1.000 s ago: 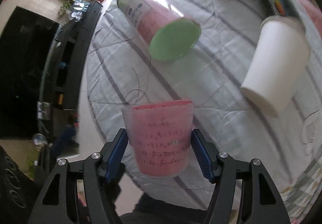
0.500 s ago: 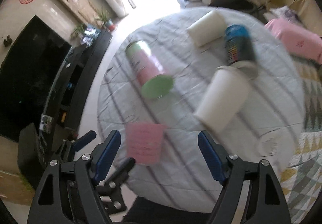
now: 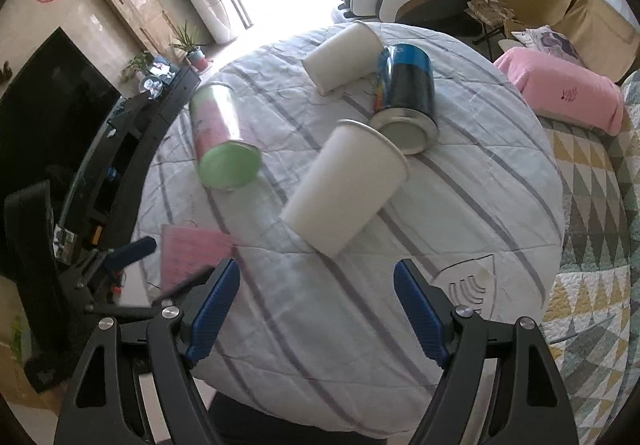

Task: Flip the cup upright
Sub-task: 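Grasp the pink cup with the left gripper while the right gripper releases it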

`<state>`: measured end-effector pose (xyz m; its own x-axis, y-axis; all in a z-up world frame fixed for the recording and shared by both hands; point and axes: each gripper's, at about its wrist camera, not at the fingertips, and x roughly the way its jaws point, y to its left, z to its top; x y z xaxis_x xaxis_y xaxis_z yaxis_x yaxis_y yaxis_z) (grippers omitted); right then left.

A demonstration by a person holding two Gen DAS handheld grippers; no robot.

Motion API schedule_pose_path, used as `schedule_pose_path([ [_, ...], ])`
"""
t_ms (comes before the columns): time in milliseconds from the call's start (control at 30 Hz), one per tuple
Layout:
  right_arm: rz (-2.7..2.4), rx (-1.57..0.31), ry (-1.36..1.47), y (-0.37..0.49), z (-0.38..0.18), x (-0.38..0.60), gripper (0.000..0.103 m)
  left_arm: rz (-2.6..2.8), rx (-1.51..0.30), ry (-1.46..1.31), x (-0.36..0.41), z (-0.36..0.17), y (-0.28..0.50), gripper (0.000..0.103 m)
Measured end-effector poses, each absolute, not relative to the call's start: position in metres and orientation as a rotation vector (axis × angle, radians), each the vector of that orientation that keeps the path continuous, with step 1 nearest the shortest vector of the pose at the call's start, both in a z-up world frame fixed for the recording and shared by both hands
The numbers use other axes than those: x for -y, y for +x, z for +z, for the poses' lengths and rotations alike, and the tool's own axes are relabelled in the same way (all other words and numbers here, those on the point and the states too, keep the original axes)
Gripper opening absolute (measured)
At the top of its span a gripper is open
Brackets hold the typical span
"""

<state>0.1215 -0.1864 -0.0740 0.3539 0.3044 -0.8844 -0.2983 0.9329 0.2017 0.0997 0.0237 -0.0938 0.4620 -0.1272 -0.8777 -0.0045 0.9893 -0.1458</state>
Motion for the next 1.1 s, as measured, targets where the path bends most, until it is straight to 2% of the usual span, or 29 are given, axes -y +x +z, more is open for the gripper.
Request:
schedule_pose_path([
  [267, 0.409, -1.154, -0.013, 0.124, -0.083, 0.196, 0.081, -0.048, -1.123, -0.113, -0.02, -0.101, 0.119, 0.101],
  [333, 0.423, -1.161, -0.016, 0.125, -0.085, 0.196, 0.081, -0.048, -1.132, -0.105, -0.019, -0.102, 0.122, 0.094],
  [500, 0.447, -1.17, -0.021, 0.126, -0.09, 0.192, 0.081, -0.046, -1.158, -0.098, -0.021, -0.108, 0.126, 0.088],
  [600, 0.46, -1.185, -0.025, 0.125, -0.095, 0.189, 0.081, -0.053, -1.168, -0.095, -0.021, -0.111, 0.127, 0.077],
  [633, 0.465, -1.188, -0.027, 0.125, -0.096, 0.188, 0.081, -0.056, -1.172, -0.1, -0.022, -0.112, 0.127, 0.07],
  [1100, 0.531, -1.206, -0.031, 0.108, -0.107, 0.172, 0.081, -0.106, -1.093, -0.118, -0.021, -0.098, 0.119, 0.069],
])
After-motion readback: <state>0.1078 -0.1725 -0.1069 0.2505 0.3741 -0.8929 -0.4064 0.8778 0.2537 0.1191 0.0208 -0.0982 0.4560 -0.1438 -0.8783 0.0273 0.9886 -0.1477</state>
